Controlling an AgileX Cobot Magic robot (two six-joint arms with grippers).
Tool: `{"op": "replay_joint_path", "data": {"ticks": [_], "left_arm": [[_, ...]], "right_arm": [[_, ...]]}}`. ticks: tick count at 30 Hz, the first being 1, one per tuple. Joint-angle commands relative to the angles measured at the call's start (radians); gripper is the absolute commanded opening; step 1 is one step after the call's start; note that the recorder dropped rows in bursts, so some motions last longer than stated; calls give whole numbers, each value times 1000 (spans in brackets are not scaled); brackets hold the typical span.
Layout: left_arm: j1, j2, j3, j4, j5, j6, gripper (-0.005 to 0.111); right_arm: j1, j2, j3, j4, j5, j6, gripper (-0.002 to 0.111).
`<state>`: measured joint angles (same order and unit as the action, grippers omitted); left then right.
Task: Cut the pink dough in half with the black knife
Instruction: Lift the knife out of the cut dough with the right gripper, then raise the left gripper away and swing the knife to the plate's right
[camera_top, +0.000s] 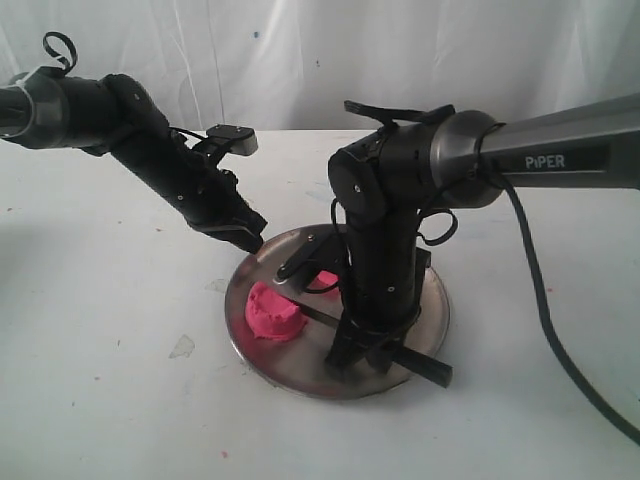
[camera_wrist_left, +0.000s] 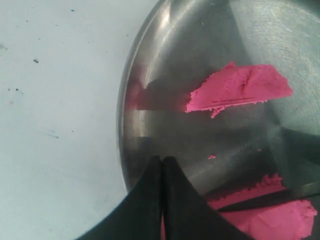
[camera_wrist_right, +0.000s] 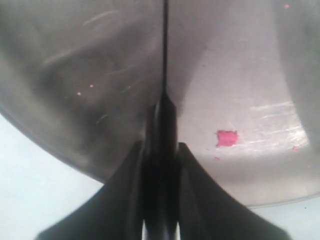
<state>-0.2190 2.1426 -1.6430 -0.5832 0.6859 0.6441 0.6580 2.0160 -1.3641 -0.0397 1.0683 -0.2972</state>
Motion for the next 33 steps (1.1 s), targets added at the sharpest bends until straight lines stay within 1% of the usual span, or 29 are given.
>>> {"op": "replay_joint_path", "data": {"ticks": [1,4,11,20,26,30,33], "left_arm": [[-2,-8,3,-18,22,-2,0],[-2,-12,3,-18,20,-2,0],[-2,-77,1,-13,16,-4,0],[-2,-198,17,66,21,-82,0],[-2,-319,81,71,18,-113,0],[-2,-421,149,96,14,-136,0],[-2,-518,210,144,14,-177,0]], "right_arm": [[8,-19,-1,7,-2,-13,0],[8,-20,-1,-31,1,-6,0],[8,-21,-1,-164,1,98,0],[8,-43,-1,-195,10,135,0],[8,-100,-1,-204,15,171,0],[8,-121,5,-216,51,175,0],[1,-128,15,-242,41,255,0]]}}
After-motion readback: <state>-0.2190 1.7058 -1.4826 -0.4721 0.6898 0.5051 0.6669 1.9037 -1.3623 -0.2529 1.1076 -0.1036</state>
